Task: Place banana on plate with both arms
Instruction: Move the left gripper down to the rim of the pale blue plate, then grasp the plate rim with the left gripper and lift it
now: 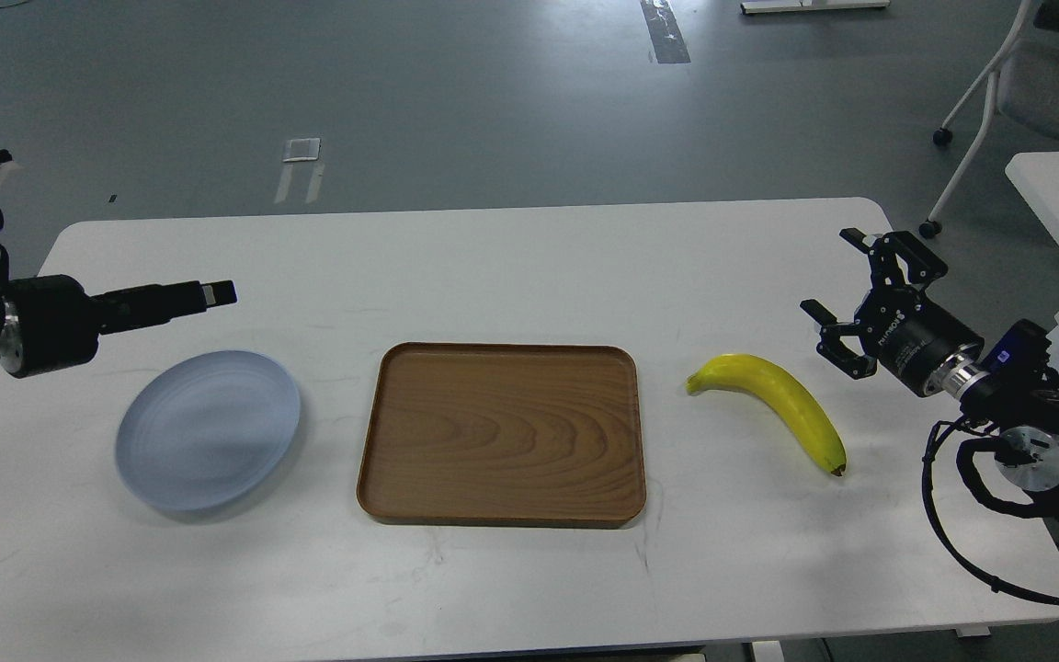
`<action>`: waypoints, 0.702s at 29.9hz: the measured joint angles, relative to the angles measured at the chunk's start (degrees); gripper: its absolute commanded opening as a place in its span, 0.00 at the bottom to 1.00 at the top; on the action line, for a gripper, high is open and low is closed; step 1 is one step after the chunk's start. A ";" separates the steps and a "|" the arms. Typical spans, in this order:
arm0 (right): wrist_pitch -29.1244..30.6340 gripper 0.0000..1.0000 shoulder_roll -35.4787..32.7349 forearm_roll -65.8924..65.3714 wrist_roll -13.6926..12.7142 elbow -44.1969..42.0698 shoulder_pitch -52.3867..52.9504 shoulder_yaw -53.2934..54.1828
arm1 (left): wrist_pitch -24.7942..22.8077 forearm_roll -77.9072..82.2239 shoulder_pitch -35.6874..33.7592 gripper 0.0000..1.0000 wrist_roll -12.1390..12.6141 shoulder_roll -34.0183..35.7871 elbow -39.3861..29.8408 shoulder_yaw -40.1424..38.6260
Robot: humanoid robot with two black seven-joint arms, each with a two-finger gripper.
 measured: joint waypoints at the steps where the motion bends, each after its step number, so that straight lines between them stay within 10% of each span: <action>1: 0.00 1.00 0.00 0.00 0.00 0.05 0.01 -0.01 | 1.05 2.06 0.19 1.00 -0.01 0.01 0.86 0.15; 21: -0.01 1.00 0.19 0.01 0.00 0.35 -0.22 0.07 | 8.35 -0.66 4.68 0.88 -0.01 -5.49 20.55 12.62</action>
